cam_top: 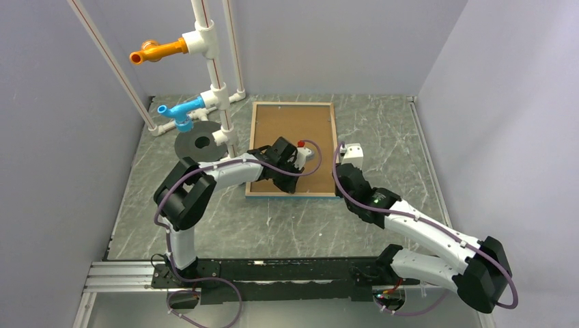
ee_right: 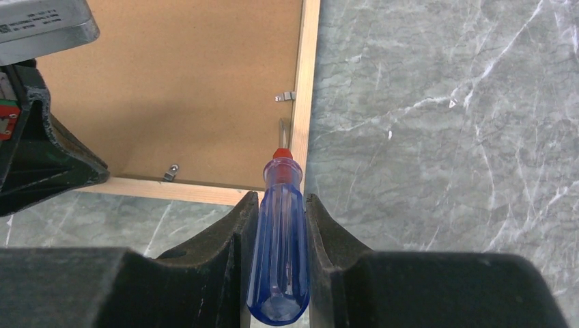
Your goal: Take the photo out of the frame
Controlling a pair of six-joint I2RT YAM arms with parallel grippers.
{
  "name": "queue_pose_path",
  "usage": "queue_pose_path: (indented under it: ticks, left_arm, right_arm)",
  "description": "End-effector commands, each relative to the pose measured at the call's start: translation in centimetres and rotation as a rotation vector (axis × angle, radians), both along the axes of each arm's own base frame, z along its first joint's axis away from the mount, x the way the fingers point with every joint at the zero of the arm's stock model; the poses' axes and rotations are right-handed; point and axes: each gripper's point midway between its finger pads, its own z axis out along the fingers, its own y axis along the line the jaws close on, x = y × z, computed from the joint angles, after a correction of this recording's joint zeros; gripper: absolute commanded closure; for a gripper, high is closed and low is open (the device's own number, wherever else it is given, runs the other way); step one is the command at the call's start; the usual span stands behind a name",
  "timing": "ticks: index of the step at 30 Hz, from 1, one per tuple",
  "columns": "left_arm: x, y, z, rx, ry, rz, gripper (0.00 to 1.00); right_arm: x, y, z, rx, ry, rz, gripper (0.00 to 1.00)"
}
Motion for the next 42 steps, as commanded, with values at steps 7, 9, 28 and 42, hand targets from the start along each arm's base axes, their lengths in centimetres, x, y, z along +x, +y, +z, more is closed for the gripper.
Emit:
queue_pose_path:
  ticks: [7, 9, 28, 42]
  left_arm:
    - [-0.5, 0.3, -1.0, 0.049, 0.033, -0.001, 1.0]
    - [-0.5, 0.1, -0.8, 0.042, 0.032, -0.004, 1.0]
    - [-0.7, 0.1, -1.1, 0.046, 0.04, -0.008, 1.0]
    - [-0.7, -0.1, -0.9, 0.041, 0.04, -0.013, 1.0]
  right_arm:
    - [1.7, -0.5, 0.3, -0.008, -0.084, -0.089, 1.0]
    - [1.8, -0.4, 0.1, -0.01, -0.086, -0.085, 1.0]
    - [2.6, 1.5, -1.7, 0.042, -0.12, -0.014, 1.0]
    - [2.4, 4.7, 1.9, 0.225, -0.17, 0.099, 1.0]
